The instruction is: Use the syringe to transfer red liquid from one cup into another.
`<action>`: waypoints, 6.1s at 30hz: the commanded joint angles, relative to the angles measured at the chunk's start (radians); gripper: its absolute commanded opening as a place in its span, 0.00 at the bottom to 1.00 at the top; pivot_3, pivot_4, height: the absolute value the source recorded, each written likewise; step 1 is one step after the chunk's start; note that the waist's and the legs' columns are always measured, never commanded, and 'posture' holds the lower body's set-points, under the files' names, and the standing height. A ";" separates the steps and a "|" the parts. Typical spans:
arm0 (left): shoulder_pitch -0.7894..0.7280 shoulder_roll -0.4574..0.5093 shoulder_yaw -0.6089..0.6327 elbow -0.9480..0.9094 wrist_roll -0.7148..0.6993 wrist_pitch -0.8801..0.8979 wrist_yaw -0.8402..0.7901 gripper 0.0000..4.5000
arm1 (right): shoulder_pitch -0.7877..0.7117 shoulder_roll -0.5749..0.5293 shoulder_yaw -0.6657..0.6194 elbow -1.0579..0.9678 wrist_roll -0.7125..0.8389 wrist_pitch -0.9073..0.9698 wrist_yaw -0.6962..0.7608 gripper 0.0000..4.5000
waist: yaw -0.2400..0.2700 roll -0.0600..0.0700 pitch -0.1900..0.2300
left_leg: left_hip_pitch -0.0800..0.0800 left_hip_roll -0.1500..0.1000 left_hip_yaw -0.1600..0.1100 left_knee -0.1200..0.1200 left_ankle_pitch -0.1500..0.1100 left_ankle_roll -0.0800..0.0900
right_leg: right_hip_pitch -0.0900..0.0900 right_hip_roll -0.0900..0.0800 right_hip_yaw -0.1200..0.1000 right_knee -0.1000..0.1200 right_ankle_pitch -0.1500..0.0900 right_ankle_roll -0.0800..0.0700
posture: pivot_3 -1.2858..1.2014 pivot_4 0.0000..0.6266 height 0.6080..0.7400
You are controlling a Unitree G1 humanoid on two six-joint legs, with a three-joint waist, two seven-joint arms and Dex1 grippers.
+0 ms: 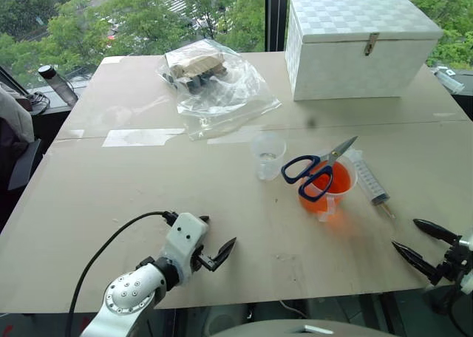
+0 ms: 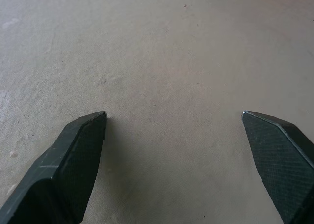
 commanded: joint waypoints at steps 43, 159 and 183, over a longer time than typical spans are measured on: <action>-0.358 0.260 0.319 0.036 -0.517 -0.072 -0.423 1.00 | -0.704 -0.094 0.021 -0.149 0.709 1.165 -0.556 0.99 | -0.004 -0.005 0.004 | -0.008 0.000 0.000 0.002 0.004 -0.005 | -0.008 0.003 -0.001 0.005 0.002 0.004 | 0.52 0.24 1.00; -1.189 0.329 0.029 0.211 -0.554 0.345 -0.405 1.00 | -1.637 -0.081 0.902 0.478 -0.112 1.698 -0.445 0.94 | -0.025 -0.017 0.017 | -0.023 0.000 -0.001 0.009 0.008 -0.012 | -0.027 0.010 0.003 0.016 0.003 0.009 | 0.52 0.24 1.00; -1.289 0.255 0.065 0.269 -0.567 0.391 -0.299 1.00 | -1.626 -0.125 0.296 0.171 -0.028 1.545 -0.472 0.32 | -0.019 -0.017 0.017 | -0.023 0.000 -0.001 0.009 0.008 -0.012 | -0.027 0.010 0.003 0.023 0.003 0.009 | 0.52 0.24 1.00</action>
